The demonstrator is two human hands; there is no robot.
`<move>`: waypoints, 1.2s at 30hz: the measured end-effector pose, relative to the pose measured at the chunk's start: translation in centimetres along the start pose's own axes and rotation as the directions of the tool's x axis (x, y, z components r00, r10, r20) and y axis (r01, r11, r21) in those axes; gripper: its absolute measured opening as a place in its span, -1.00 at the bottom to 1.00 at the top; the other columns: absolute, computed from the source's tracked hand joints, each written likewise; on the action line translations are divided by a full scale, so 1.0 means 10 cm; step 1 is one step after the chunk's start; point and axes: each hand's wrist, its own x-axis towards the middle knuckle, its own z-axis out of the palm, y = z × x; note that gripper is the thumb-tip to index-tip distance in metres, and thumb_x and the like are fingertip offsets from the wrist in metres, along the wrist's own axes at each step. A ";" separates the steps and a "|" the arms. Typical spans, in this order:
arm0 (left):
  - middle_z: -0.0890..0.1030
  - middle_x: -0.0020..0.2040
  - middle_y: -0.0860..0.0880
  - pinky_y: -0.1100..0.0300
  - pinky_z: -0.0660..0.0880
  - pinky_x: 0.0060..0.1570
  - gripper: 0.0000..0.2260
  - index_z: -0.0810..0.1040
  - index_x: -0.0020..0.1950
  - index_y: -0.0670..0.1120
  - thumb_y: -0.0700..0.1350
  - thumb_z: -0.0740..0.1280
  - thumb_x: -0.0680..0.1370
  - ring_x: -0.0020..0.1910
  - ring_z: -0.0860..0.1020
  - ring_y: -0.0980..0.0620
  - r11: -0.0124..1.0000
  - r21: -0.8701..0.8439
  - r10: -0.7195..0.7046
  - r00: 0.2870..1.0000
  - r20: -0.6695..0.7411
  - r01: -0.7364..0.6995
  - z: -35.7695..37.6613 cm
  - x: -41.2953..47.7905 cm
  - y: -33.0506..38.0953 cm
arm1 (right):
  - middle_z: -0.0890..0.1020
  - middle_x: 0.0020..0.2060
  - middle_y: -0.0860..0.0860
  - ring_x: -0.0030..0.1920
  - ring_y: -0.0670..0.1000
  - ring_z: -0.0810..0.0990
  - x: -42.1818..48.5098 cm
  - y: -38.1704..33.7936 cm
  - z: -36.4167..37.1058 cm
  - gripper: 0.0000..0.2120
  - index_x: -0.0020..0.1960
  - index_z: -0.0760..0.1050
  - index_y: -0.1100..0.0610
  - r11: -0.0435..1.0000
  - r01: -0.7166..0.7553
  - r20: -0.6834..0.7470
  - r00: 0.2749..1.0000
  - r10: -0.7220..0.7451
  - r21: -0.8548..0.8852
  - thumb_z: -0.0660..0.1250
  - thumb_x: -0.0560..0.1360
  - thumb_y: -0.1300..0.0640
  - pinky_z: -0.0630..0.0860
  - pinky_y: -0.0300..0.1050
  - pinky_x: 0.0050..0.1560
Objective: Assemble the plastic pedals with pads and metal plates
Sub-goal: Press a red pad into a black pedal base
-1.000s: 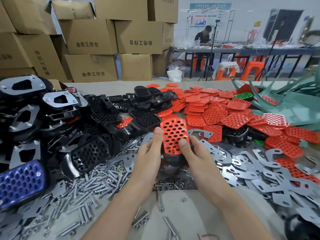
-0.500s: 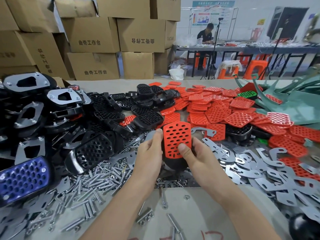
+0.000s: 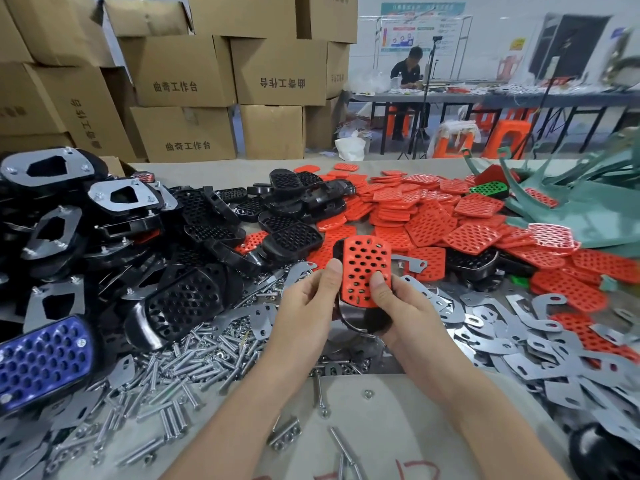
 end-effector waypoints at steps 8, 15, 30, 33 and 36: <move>0.74 -0.13 -0.11 0.13 0.64 -0.30 -0.66 0.74 -0.09 -0.02 0.15 0.27 0.63 -0.22 0.72 -0.06 0.989 -0.061 -0.138 0.988 -0.072 0.134 -0.05 0.02 0.01 | 0.74 0.13 0.08 0.18 0.13 0.71 -0.03 -0.03 0.02 -0.55 0.16 0.67 0.01 0.994 0.006 0.116 0.993 0.007 -0.109 0.49 0.38 -0.22 0.53 0.26 0.33; 0.74 -0.13 -0.14 0.02 0.61 -0.17 -0.63 0.72 -0.07 -0.10 0.11 0.25 0.65 -0.17 0.70 -0.09 0.998 -0.017 -0.070 0.995 -0.074 0.068 -0.02 0.01 0.01 | 0.77 0.02 0.02 0.08 0.12 0.74 -0.02 -0.04 0.03 -0.64 0.15 0.63 0.09 0.986 -0.005 0.023 1.000 0.009 -0.165 0.43 0.44 -0.08 0.59 0.18 0.22; 0.64 -0.05 0.06 0.42 0.40 -0.17 -0.79 0.56 0.05 -0.04 -0.09 0.14 0.71 -0.09 0.54 0.24 0.893 0.442 0.122 0.991 -0.047 -0.089 0.05 -0.05 -0.02 | 0.77 -0.06 -0.07 0.00 -0.09 0.74 -0.07 -0.07 0.09 -0.89 0.08 0.69 0.03 0.958 0.077 -0.070 0.993 -0.100 -0.275 0.41 0.60 0.12 0.60 -0.25 0.05; 0.61 -0.07 0.05 0.44 0.39 -0.19 -0.77 0.53 0.01 -0.06 -0.11 0.10 0.72 -0.11 0.51 0.24 0.889 0.450 0.121 0.991 -0.063 -0.080 0.06 -0.05 -0.03 | 0.77 -0.08 -0.09 -0.02 -0.12 0.74 -0.08 -0.08 0.10 -0.89 0.08 0.69 0.02 0.946 0.105 -0.046 0.991 -0.125 -0.306 0.43 0.57 0.09 0.57 -0.35 -0.03; 0.61 -0.13 0.08 0.44 0.38 -0.21 -0.76 0.52 -0.05 -0.02 -0.11 0.11 0.72 -0.18 0.51 0.28 0.919 0.386 0.125 0.987 -0.102 -0.077 0.07 -0.05 -0.01 | 0.78 -0.08 -0.06 -0.01 -0.07 0.75 -0.09 -0.07 0.11 -0.76 0.07 0.69 0.04 0.948 0.130 -0.041 0.988 -0.148 -0.289 0.41 0.52 -0.07 0.61 -0.24 -0.02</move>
